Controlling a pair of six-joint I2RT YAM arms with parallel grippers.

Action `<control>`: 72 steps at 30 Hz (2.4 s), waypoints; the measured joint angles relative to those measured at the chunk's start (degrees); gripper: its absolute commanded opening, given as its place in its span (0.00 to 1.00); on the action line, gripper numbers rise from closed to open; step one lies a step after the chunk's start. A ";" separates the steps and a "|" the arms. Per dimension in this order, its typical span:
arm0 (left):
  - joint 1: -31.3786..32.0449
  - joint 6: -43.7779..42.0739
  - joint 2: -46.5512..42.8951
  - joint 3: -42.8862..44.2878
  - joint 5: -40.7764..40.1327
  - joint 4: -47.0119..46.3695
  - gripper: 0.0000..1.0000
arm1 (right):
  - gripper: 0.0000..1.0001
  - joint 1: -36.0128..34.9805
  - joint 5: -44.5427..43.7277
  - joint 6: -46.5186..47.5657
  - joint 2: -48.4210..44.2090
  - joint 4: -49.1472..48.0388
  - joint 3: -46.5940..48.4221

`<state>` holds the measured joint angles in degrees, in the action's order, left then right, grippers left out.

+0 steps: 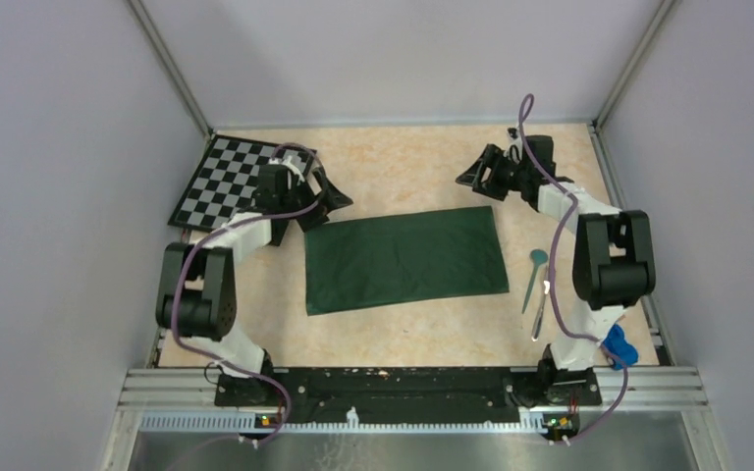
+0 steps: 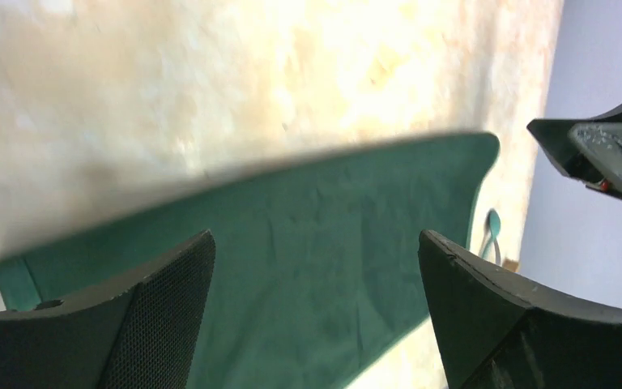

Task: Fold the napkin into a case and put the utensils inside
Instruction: Smooth out the rectangle-folded napkin at the center of the board.

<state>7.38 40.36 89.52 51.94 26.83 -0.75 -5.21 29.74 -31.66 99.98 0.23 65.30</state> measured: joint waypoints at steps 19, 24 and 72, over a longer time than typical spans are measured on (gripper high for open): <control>-3.69 -1.90 15.04 4.04 -3.28 -8.76 0.99 | 0.62 2.86 1.22 4.57 15.26 -1.92 4.63; -3.69 -4.90 11.87 5.46 -4.85 -1.07 0.99 | 0.62 2.16 -0.83 6.56 15.08 0.33 5.75; -4.33 -5.75 8.87 8.83 -2.12 6.38 0.99 | 0.63 -1.40 -1.16 7.69 7.41 5.16 2.73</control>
<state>3.05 34.61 98.39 60.77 24.71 5.63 -6.61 28.58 -23.97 107.39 5.39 68.03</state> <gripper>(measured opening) 0.987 0.629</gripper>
